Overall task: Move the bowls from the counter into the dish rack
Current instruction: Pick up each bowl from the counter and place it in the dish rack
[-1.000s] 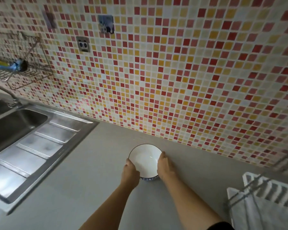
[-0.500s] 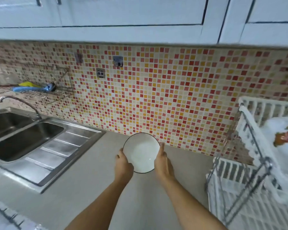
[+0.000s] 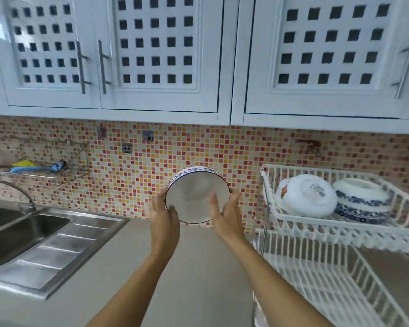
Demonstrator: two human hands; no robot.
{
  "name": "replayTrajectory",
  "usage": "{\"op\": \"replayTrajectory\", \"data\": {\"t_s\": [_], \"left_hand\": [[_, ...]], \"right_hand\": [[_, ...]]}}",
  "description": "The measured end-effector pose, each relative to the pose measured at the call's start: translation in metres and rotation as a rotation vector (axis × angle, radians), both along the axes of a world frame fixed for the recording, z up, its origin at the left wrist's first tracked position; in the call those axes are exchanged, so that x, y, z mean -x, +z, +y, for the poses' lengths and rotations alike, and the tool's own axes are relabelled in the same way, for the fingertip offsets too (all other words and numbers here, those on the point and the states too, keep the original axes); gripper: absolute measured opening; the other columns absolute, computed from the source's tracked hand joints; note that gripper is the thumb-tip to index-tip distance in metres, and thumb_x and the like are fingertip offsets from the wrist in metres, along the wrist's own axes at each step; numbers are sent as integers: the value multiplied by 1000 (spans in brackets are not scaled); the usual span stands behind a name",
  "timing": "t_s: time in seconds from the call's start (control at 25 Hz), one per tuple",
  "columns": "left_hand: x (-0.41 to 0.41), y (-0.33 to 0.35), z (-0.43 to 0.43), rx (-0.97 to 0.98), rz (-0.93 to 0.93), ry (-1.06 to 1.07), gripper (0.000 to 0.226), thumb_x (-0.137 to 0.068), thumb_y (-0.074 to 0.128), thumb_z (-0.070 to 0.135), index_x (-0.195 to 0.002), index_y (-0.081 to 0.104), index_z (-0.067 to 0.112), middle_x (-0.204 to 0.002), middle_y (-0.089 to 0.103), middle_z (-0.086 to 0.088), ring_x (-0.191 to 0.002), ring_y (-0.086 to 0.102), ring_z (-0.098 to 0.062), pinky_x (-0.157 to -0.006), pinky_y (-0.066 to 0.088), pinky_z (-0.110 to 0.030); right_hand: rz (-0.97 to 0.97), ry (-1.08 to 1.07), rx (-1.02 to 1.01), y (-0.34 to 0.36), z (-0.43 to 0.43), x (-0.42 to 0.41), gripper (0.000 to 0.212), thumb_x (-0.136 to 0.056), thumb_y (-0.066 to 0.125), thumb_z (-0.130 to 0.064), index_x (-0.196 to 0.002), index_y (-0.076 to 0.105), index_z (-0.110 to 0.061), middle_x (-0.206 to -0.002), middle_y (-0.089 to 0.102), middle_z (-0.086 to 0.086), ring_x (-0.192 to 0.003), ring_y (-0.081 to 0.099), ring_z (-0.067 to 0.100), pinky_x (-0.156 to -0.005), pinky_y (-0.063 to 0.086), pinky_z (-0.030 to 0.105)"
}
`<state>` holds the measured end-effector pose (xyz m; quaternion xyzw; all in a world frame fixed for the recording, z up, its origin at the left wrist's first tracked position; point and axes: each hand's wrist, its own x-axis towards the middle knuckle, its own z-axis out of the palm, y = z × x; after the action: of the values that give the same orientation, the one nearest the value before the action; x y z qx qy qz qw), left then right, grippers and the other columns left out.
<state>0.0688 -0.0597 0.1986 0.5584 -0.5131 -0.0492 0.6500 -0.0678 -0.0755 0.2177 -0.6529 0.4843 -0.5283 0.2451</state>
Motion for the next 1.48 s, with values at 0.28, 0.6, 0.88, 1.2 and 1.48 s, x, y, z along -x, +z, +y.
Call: {"op": "replayTrajectory", "data": {"t_s": [0.28, 0.6, 0.88, 1.2, 1.48], "left_hand": [[61, 66, 10, 296, 20, -232, 40, -91, 50, 4, -126, 40, 22, -127, 48, -17, -109, 54, -29, -77, 59, -35], [191, 124, 2, 212, 54, -798, 29, -84, 39, 29, -112, 44, 36, -114, 55, 16, -106, 55, -10, -83, 48, -28], [317, 126, -34, -116, -71, -857, 102, -73, 18, 86, -142, 29, 11, -153, 34, -9, -142, 32, -24, -116, 24, -49], [393, 112, -75, -290, 3, -868, 109, -63, 17, 94, -139, 45, 22, -143, 51, -10, -131, 48, -27, -112, 33, -55], [421, 88, -76, -235, -112, -784, 65, -89, 9, 64, -115, 63, 37, -117, 64, 4, -110, 57, -13, -94, 44, -23]], "right_hand": [[-421, 120, -51, 87, 19, 82, 85, -59, 36, -88, -117, 33, -26, -122, 51, 10, -112, 57, 26, -92, 53, 46], [-360, 123, 23, 117, 29, 245, 109, -33, 59, -92, -123, 53, -30, -113, 67, -1, -97, 69, 12, -68, 58, 22], [-172, 39, 43, 107, 13, 399, 106, -39, 64, -86, -127, 48, -28, -121, 61, -3, -112, 61, 20, -93, 54, 31], [436, -6, -66, 92, -17, 482, 134, -46, 83, -56, -152, 7, -28, -157, 24, 1, -140, 33, 20, -113, 34, 43], [736, -16, -18, 65, -44, 497, 144, -45, 87, -55, -150, -9, -30, -157, -7, -20, -142, -5, 1, -119, 2, 38]]}}
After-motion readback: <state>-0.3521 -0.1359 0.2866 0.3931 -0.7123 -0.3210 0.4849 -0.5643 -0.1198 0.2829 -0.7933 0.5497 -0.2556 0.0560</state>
